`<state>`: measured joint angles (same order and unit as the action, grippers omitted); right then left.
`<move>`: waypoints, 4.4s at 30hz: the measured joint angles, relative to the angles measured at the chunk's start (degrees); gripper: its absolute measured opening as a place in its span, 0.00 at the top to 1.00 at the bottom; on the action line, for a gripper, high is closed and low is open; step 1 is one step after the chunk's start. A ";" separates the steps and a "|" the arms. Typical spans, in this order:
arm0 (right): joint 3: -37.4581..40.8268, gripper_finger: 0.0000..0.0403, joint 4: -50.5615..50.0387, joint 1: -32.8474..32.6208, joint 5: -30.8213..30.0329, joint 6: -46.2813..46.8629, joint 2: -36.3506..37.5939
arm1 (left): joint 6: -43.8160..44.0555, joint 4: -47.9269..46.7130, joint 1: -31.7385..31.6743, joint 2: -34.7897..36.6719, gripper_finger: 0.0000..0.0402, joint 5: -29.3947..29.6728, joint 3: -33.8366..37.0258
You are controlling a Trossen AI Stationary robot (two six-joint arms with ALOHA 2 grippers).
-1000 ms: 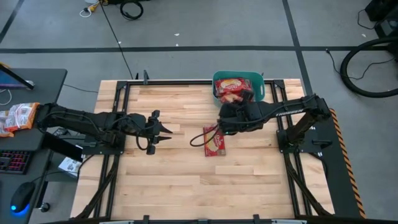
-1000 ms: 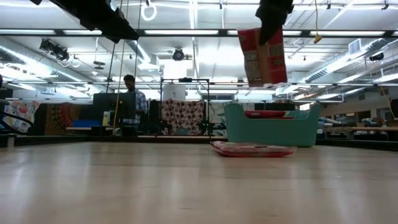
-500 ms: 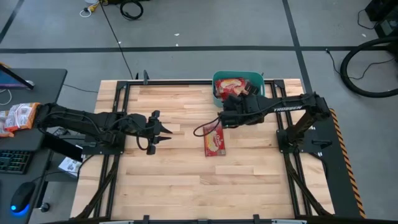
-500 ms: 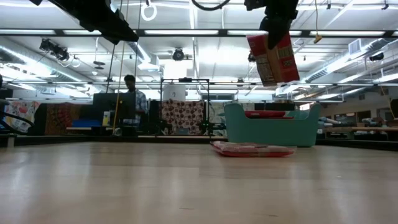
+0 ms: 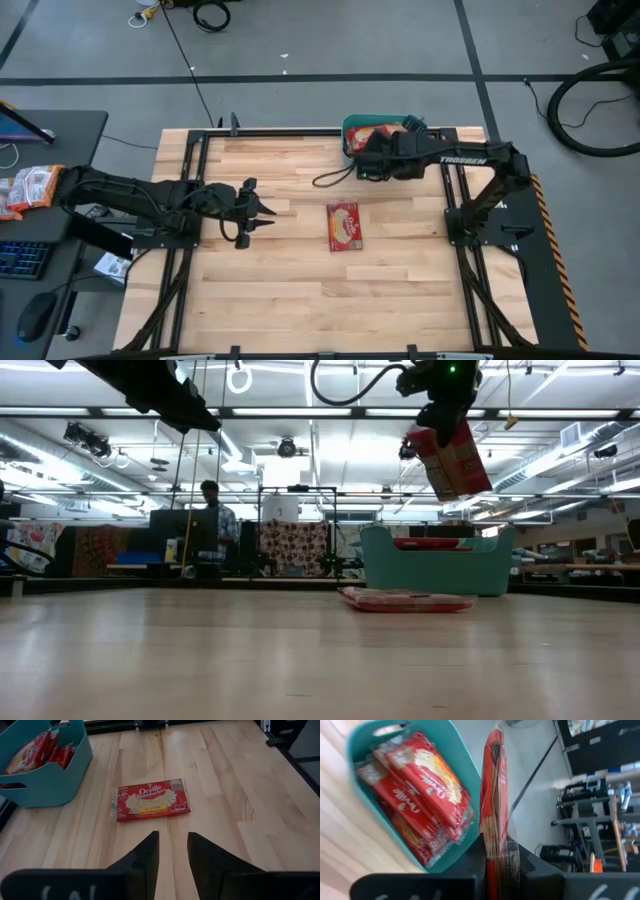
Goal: Sort popcorn bags into baskets
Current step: Put the popcorn bag into the green bin
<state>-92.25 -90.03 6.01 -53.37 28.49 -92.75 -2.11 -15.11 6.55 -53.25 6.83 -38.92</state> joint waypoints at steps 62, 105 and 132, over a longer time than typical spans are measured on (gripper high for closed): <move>3.98 0.66 35.86 25.60 32.55 -12.13 -5.83 | -0.04 -0.60 0.01 0.00 0.73 1.51 0.00; 3.98 0.59 33.67 10.78 44.00 -18.18 -5.88 | 0.16 -2.74 0.06 -0.33 0.73 1.49 0.00; 26.03 0.59 50.19 -13.72 40.74 -9.73 -5.88 | -0.07 1.05 0.06 -13.60 0.73 1.22 -0.02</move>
<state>-66.22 -39.84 -7.71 -12.62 18.76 -98.63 -2.17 -14.06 6.61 -66.85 8.05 -38.94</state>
